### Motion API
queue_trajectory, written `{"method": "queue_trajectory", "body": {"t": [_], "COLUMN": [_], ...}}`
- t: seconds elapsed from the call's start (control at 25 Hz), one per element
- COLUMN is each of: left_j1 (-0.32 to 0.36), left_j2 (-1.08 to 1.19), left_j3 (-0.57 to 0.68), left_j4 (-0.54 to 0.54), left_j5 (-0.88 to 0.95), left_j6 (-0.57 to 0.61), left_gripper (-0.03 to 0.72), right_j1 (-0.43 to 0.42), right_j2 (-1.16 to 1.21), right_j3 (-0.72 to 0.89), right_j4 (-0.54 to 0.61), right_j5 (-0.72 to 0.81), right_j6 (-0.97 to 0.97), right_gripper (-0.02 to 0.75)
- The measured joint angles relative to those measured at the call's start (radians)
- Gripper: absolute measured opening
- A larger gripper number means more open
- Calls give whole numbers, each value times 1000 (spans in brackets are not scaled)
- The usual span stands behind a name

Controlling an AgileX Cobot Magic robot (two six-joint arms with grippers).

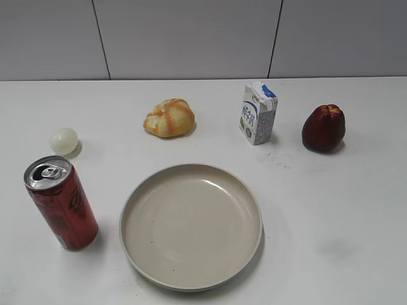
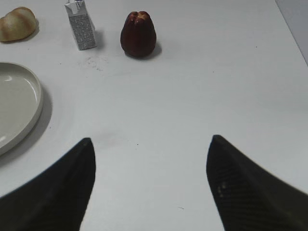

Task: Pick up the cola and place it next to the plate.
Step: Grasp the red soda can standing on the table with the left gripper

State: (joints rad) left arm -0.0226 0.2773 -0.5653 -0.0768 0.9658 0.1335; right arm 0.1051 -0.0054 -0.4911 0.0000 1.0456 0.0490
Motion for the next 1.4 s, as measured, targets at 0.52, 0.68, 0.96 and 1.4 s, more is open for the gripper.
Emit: {"method": "queue_trajectory", "body": {"t": [0.52, 0.68, 0.96, 1.4], "left_j1": [0, -13, -167, -488], "left_j2": [14, 116, 360, 931], "left_j3": [-20, -93, -266, -514], "left_j4": [-63, -179, -175, -11], "left_j5": [-38, -30, 1, 198], "left_j6": [68, 147, 187, 160], "left_gripper": [611, 639, 642, 636], "right_j1": [0, 0, 0, 0], "right_j2": [0, 0, 0, 0], "right_j3": [0, 0, 0, 0], "right_j4": [0, 0, 0, 0], "right_j5": [0, 0, 0, 0], "right_j6": [0, 0, 0, 0], "right_gripper": [575, 575, 575, 575]}}
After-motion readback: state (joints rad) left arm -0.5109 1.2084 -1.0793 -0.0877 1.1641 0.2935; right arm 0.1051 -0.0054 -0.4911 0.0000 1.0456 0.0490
